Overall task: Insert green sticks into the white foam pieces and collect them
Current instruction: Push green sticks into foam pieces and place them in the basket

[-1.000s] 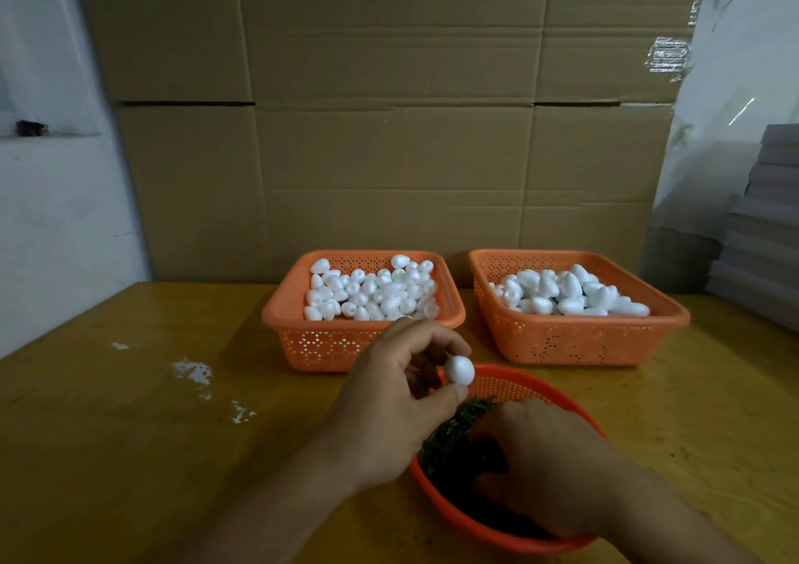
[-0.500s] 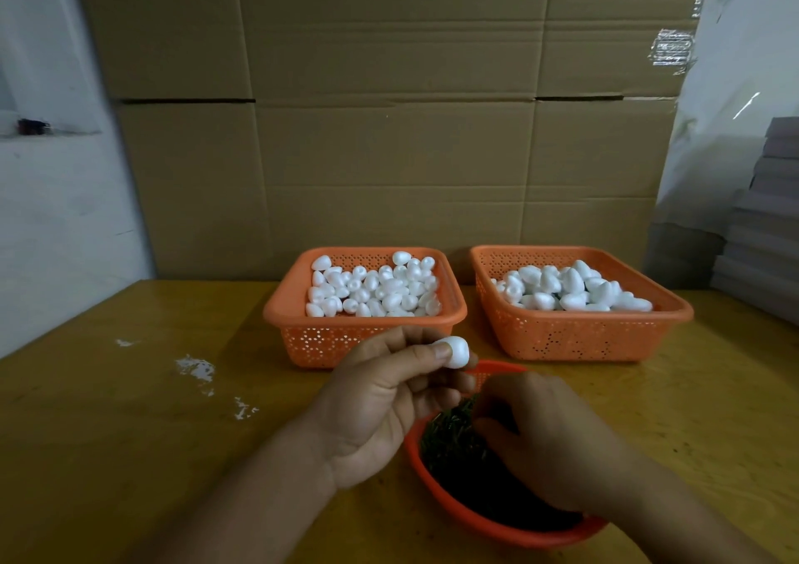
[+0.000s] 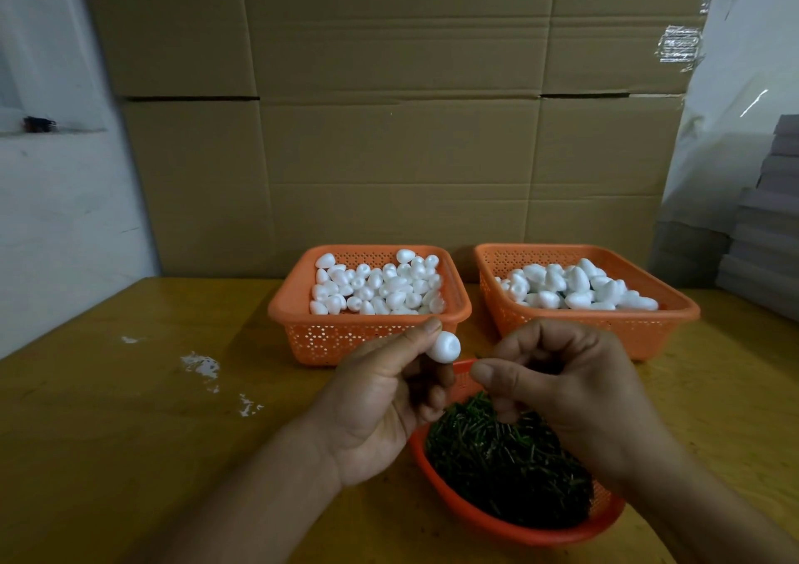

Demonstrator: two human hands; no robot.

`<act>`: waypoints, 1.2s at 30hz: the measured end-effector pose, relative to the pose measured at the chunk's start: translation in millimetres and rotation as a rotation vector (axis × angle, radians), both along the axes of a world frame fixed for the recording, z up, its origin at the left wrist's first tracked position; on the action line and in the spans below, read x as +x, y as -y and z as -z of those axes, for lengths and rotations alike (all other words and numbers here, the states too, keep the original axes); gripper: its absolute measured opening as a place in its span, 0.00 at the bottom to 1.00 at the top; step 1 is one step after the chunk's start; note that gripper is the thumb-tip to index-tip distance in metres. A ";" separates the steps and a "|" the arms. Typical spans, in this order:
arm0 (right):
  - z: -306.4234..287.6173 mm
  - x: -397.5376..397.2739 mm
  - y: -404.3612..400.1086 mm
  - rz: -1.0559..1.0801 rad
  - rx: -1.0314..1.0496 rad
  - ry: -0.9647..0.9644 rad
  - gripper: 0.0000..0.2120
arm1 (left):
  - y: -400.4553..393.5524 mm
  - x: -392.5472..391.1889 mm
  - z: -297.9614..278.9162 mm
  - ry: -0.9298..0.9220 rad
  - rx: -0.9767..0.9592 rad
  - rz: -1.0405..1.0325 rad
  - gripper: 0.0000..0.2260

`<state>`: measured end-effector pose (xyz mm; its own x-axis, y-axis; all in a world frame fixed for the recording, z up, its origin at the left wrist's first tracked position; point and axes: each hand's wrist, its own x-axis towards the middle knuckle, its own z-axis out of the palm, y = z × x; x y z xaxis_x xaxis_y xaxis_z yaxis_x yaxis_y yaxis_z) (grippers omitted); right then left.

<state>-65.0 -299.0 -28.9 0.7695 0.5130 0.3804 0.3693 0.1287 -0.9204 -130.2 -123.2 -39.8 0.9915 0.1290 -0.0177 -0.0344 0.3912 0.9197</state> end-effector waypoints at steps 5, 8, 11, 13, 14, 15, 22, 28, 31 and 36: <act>0.0 -4.2 -3.5 -0.028 0.019 -0.016 0.08 | 0.3 -0.3 -0.1 -0.003 0.014 0.001 0.11; 1.8 -2.4 -3.2 -0.012 0.008 0.002 0.08 | 0.3 -0.5 0.1 0.001 0.016 0.001 0.11; 2.6 -2.3 -3.3 0.011 -0.031 0.055 0.07 | 1.2 -1.2 0.5 0.006 0.039 -0.002 0.10; 3.7 -2.7 -3.4 0.028 -0.042 0.087 0.06 | 1.5 -1.4 0.4 0.009 0.049 -0.004 0.10; 4.5 -3.0 -3.7 0.042 -0.046 0.108 0.06 | 1.6 -1.6 0.5 0.010 0.053 -0.005 0.10; 5.2 -3.5 -4.0 0.059 -0.052 0.130 0.06 | 1.7 -1.8 0.6 0.011 0.057 -0.007 0.09; 8.4 -5.6 -2.3 0.139 -0.149 0.305 0.08 | 2.4 -1.3 2.0 0.038 0.105 -0.009 0.08; 9.6 -4.9 -3.1 0.142 -0.184 0.367 0.10 | 2.6 -0.6 5.0 0.081 0.152 -0.036 0.10; 11.7 -4.4 -4.3 0.149 -0.192 0.368 0.10 | 4.5 0.0 6.2 0.118 0.213 -0.081 0.11; 13.5 -4.5 -5.4 0.183 -0.184 0.357 0.06 | 4.4 1.4 7.2 0.217 0.299 -0.149 0.13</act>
<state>-69.4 -293.6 -42.5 0.6907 0.4644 0.5544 0.6701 -0.1226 -0.7321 -128.8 -127.6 -47.1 0.9382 0.2393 0.2500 -0.2763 0.0830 0.9575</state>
